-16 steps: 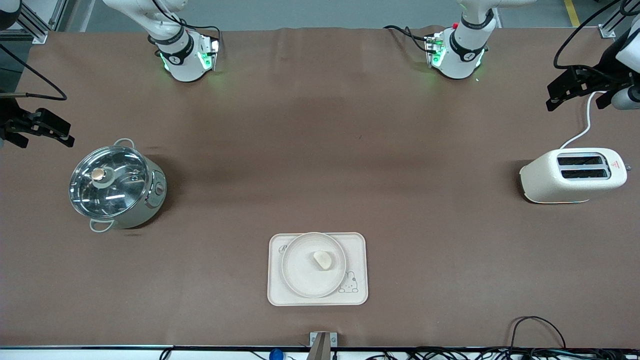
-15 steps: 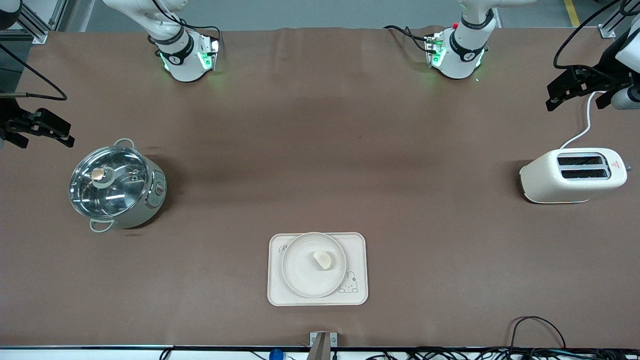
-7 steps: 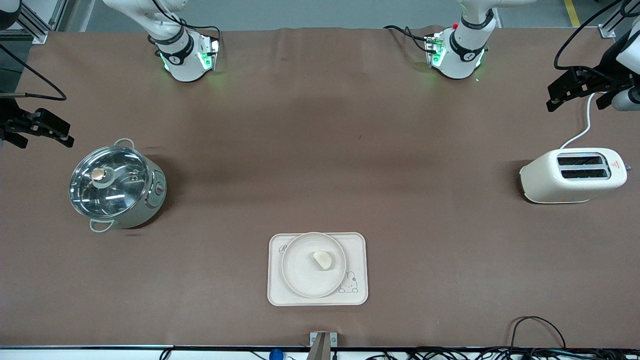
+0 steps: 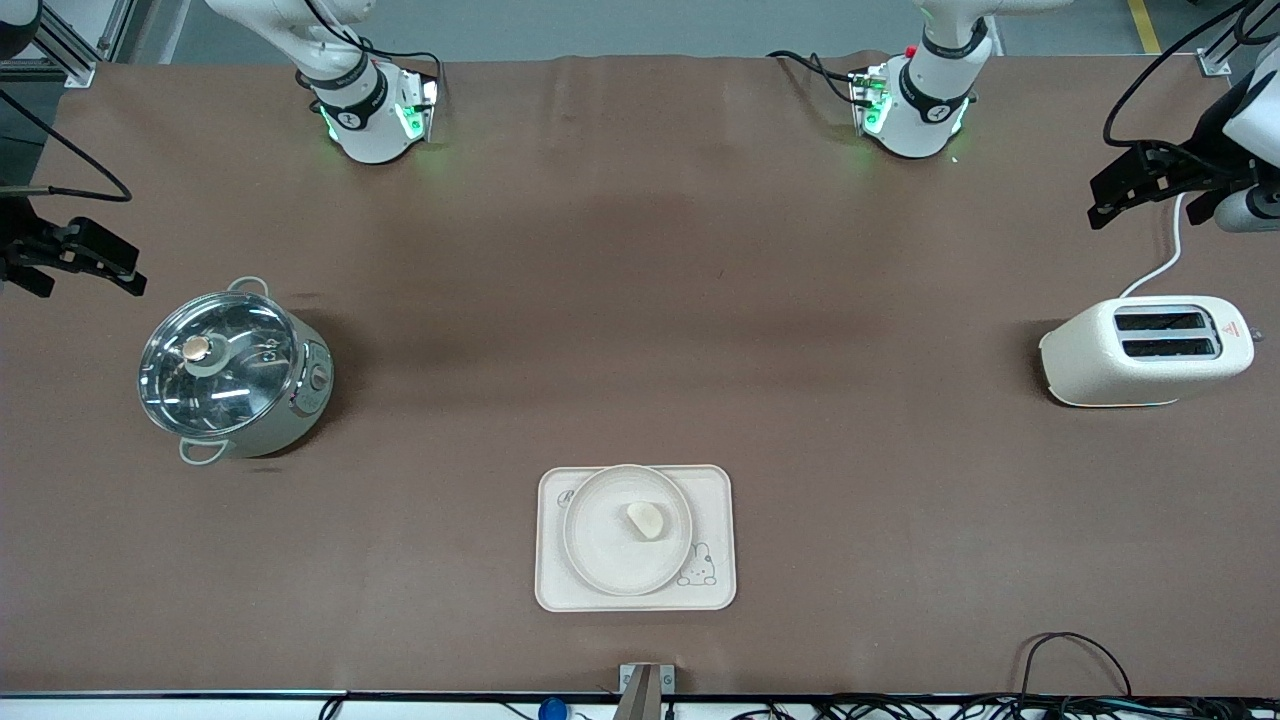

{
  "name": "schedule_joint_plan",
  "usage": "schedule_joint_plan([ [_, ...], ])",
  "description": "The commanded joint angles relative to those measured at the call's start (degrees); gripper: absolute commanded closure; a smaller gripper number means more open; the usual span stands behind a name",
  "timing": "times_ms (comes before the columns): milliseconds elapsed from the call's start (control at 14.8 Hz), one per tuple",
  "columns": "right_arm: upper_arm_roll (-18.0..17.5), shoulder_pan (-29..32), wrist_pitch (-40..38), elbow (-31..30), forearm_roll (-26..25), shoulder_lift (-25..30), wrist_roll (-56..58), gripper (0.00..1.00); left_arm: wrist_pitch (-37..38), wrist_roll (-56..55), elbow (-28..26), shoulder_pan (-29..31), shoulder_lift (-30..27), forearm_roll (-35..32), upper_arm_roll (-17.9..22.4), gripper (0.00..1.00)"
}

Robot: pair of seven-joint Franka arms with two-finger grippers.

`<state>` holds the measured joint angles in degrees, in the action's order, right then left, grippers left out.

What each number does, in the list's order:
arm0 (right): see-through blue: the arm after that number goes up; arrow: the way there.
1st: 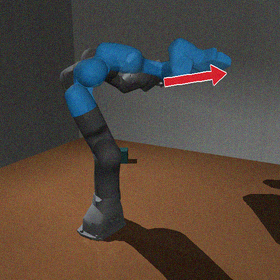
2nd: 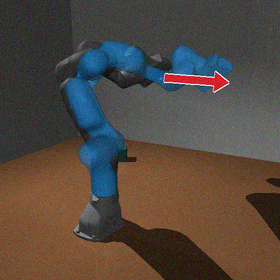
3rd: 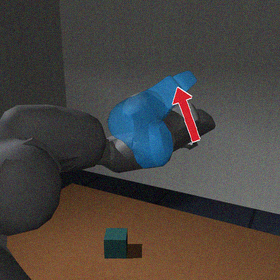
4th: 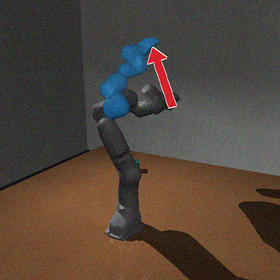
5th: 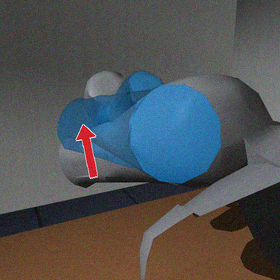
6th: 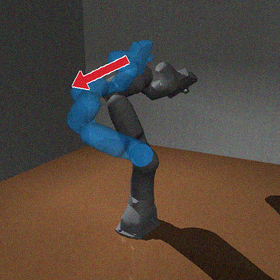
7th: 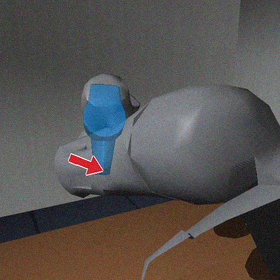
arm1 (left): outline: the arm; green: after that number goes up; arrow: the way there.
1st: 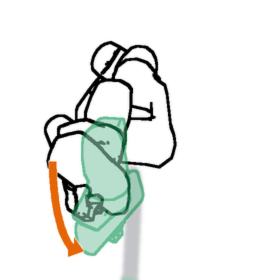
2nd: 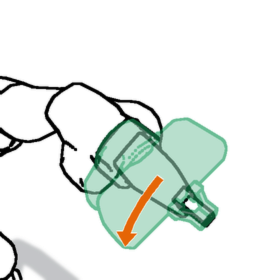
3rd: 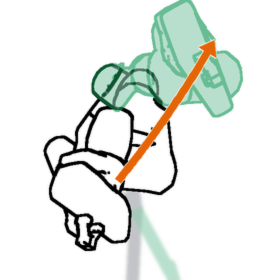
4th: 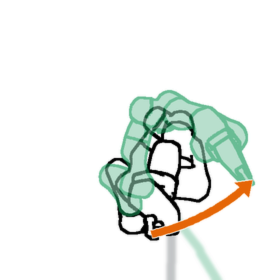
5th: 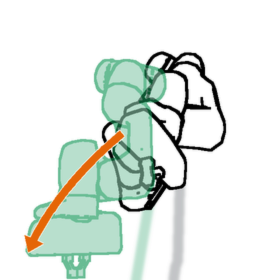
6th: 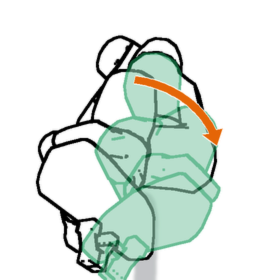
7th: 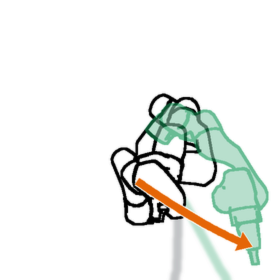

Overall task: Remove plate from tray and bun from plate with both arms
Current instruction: 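Raise the right gripper and swing it toward the tray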

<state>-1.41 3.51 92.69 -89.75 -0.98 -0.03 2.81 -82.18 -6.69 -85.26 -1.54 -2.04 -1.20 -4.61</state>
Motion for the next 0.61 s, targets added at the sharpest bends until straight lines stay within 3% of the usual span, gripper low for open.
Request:
schedule_joint_plan([
  [0,0.09,0.09,0.73,-2.09,-0.17,1.26,0.35,0.0,0.8,1.24,0.79,0.22,0.29,-0.03,0.12,0.0],
  [135,0.09,0.09,1.08,-2.36,0.27,1.0,0.09,0.0,0.8,1.24,0.79,0.13,0.81,-0.03,0.12,0.0],
  [337,0.09,-0.79,4.85,-4.54,4.84,-0.4,0.09,0.0,0.71,1.24,0.79,0.22,0.9,0.06,0.12,0.0],
  [539,0.01,-2.9,7.24,-5.52,5.11,-1.89,-0.61,0.0,0.71,1.33,0.79,0.31,0.9,0.06,0.12,0.0],
])
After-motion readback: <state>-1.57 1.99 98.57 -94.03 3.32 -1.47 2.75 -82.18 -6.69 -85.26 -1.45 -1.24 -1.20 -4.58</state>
